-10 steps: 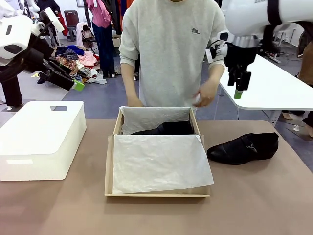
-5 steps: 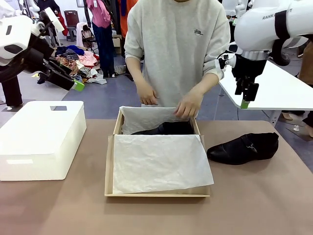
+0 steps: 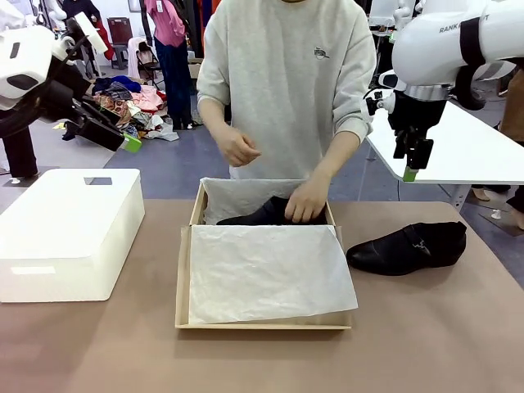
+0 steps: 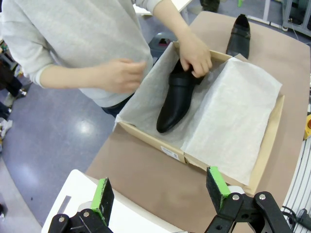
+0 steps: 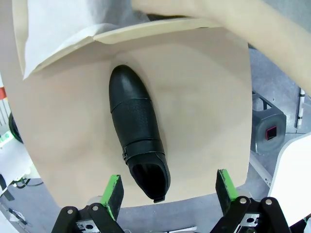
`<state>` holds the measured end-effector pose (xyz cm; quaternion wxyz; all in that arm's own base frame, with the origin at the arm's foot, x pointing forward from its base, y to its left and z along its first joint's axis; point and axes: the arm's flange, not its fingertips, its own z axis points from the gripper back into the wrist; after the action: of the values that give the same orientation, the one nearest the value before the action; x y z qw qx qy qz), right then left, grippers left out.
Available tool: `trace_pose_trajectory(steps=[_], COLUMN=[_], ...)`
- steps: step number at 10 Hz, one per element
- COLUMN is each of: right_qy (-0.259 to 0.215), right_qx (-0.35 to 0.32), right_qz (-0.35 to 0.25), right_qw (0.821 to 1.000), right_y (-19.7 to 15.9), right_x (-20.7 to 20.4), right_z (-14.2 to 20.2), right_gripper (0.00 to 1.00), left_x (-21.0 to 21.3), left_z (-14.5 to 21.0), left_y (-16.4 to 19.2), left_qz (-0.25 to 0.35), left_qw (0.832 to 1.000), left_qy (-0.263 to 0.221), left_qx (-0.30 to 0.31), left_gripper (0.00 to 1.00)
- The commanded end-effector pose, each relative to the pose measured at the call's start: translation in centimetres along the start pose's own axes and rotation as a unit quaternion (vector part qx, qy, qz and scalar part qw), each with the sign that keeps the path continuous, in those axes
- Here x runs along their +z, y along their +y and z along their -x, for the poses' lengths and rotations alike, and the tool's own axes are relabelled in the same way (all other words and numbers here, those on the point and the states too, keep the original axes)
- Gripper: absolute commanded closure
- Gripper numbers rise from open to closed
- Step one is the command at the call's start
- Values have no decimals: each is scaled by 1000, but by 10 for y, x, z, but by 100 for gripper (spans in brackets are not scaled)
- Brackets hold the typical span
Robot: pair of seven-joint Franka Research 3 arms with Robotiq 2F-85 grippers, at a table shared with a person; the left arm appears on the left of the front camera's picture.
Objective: Pack the shoes into the box.
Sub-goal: Place the other shoe of the Shoes into the Shoes Box.
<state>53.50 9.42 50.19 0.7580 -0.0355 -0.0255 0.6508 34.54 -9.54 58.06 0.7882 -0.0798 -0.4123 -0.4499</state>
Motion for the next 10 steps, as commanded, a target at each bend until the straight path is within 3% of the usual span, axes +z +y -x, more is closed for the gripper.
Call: trace_pose_trajectory(steps=[1, 10], right_qy=[0, -7], right_qx=[0, 14], right_qz=[0, 12], right_qw=[1000, 1000], right_y=[0, -15], right_x=[0, -52], right_z=[0, 101], right_gripper=[0, 0], left_x=[-1, -1], left_z=[0, 0], left_y=[1, 1], left_qz=[0, 0], left_qw=[1000, 1000], left_qy=[-8, -8], left_qx=[-2, -2], left_gripper=[0, 0])
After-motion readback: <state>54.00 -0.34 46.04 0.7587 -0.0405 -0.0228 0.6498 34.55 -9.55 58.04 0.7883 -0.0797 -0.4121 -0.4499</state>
